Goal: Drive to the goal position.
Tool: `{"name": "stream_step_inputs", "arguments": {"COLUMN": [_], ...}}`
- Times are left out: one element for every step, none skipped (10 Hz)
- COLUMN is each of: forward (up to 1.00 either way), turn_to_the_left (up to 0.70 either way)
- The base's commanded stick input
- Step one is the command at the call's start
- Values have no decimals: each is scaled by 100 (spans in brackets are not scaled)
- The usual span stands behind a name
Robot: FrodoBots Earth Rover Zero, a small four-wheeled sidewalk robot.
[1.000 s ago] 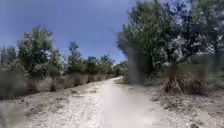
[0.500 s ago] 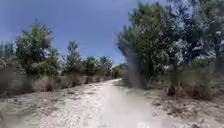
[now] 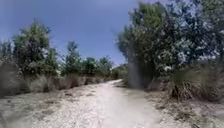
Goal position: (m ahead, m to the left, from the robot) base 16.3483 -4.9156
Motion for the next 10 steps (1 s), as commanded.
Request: {"name": "stream_step_inputs", "arguments": {"forward": [30,30,30,30,30,30,30,30,30,30], "turn_to_the_left": [0,0,0,0,33,75,75,47,0,0]}}
